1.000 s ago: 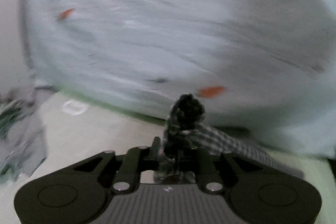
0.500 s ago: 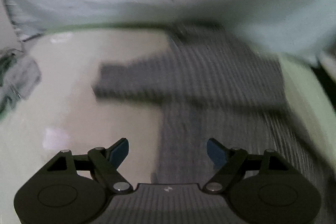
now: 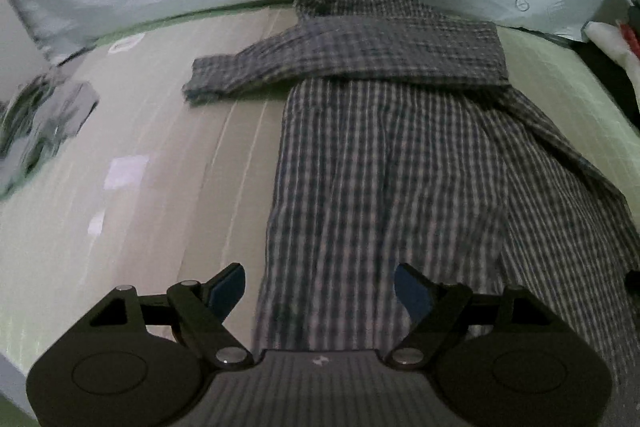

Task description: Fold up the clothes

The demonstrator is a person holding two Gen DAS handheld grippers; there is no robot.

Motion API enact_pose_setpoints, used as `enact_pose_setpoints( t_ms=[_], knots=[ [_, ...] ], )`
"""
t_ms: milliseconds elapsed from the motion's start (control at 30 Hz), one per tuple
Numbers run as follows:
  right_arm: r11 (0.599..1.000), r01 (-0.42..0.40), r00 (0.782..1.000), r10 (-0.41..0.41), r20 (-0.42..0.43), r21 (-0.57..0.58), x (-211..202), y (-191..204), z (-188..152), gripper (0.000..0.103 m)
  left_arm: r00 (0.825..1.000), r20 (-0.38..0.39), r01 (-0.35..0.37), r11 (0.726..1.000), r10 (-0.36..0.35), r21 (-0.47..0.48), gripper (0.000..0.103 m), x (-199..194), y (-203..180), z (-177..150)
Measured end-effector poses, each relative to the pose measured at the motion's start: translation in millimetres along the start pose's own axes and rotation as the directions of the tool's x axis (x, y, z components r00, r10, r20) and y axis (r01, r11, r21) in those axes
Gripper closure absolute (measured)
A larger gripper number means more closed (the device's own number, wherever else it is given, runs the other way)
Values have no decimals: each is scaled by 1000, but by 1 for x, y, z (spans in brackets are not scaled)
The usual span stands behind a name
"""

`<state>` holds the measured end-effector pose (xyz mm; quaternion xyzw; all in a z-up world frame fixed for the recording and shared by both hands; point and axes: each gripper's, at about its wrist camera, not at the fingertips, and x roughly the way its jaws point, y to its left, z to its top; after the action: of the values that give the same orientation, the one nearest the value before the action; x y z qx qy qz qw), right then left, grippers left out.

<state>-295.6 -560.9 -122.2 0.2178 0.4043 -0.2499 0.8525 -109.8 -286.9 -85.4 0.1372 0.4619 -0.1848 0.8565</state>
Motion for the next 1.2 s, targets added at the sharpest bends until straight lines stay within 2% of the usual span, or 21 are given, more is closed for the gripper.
enact_pose_setpoints(
  t_ms=[67, 233, 300, 433, 567, 700, 867, 1200],
  knots=[
    [1000, -24, 1000, 24, -4, -9, -3, -4, -4, 70, 1000, -17, -17, 1000, 16, -16, 21, -6, -2, -10],
    [998, -51, 999, 51, -6, -35, -9, -11, -10, 90, 998, -26, -64, 998, 63, -17, 20, -23, -11, -32],
    [998, -54, 999, 54, 0, -37, -11, -11, -12, 95, 997, -26, -78, 997, 78, -17, 20, -31, -14, -40],
    [997, -60, 998, 61, 12, -42, -17, -12, -16, 100, 996, -34, -83, 997, 83, -9, 20, -36, -18, -53],
    [997, -66, 997, 67, 25, -47, -22, -13, -20, 100, 998, -29, -62, 998, 63, 26, 20, -33, -20, -52],
    [999, -32, 997, 33, 64, -8, -33, -1, -22, 101, 1000, 5, -8, 998, 8, 59, 20, -35, -12, -45],
    [999, 33, 993, -29, 118, -37, -54, 35, -33, 101, 999, 36, 36, 996, -39, 87, 20, -39, 16, -42],
    [982, 53, 984, -21, 175, -182, -72, 141, -57, 102, 993, 53, 103, 989, -109, 110, 20, -39, 88, -49]
  ],
)
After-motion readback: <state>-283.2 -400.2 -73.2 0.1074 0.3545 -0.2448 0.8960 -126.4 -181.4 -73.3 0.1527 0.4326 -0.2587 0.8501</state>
